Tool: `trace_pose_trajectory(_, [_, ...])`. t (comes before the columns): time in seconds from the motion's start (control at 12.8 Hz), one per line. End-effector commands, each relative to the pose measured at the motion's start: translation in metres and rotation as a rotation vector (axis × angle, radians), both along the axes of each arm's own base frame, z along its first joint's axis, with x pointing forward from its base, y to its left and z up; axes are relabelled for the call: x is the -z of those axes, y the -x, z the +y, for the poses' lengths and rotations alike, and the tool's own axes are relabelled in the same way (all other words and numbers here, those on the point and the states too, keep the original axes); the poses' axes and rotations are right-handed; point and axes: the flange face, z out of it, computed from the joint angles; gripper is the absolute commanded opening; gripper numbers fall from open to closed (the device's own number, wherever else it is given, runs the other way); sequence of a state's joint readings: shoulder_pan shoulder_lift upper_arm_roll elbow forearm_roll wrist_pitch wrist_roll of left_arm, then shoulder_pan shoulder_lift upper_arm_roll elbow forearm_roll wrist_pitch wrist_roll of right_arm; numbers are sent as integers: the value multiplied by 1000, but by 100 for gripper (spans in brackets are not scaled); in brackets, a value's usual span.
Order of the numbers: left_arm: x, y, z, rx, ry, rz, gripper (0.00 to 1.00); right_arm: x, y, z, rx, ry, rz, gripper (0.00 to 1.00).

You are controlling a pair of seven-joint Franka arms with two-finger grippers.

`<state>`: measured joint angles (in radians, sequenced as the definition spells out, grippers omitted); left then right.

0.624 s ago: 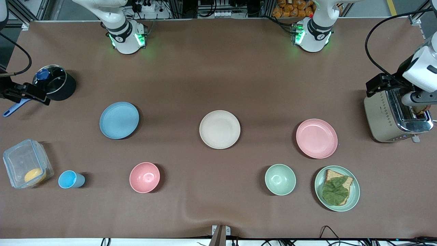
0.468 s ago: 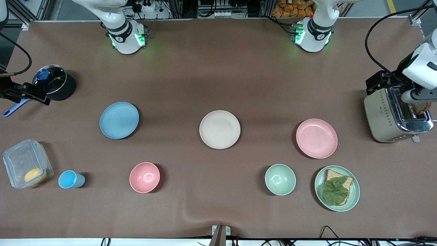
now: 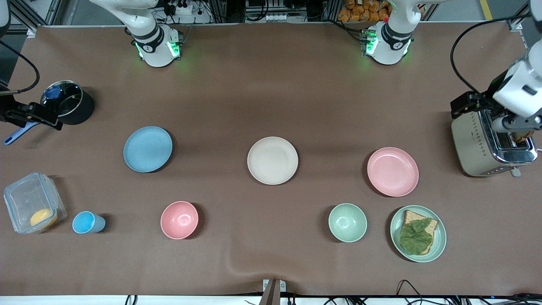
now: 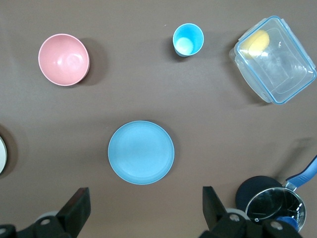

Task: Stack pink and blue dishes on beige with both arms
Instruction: 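Reach the left gripper toward the pink plate beside the toaster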

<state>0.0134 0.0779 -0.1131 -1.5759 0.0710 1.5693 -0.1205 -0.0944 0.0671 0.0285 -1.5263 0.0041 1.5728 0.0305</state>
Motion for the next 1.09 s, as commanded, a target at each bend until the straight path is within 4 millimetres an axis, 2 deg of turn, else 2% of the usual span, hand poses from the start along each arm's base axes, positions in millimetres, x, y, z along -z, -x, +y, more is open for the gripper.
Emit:
trace_pose_trajectory(0.0, [70,-2,14,-37,29,-2,100,-5,7,0,17,-6,-2,100])
trace_pose_trajectory(0.31, [190,10,19,-12,22,-85,100,-4,7,-3,20,-6,-2,100])
trace_pose_trajectory(0.39, [215,11,22,1,11,-95,100,-3,7,-3,20,-6,1,100])
trace_pose_trajectory(0.47, [239,10,37,-11,8,-103,100,-3,6,-3,20,-6,-1,100])
trace_pose_trajectory(0.62, [282,9,49,20,15,-107,100,-3,7,-4,22,-6,1,100])
trace_pose_trajectory(0.78, [311,9,70,18,26,-99,100,-2,7,-4,20,-6,2,100])
trace_pose_trajectory(1.01, [339,8,71,16,37,-89,100,-2,7,-4,22,-6,2,100])
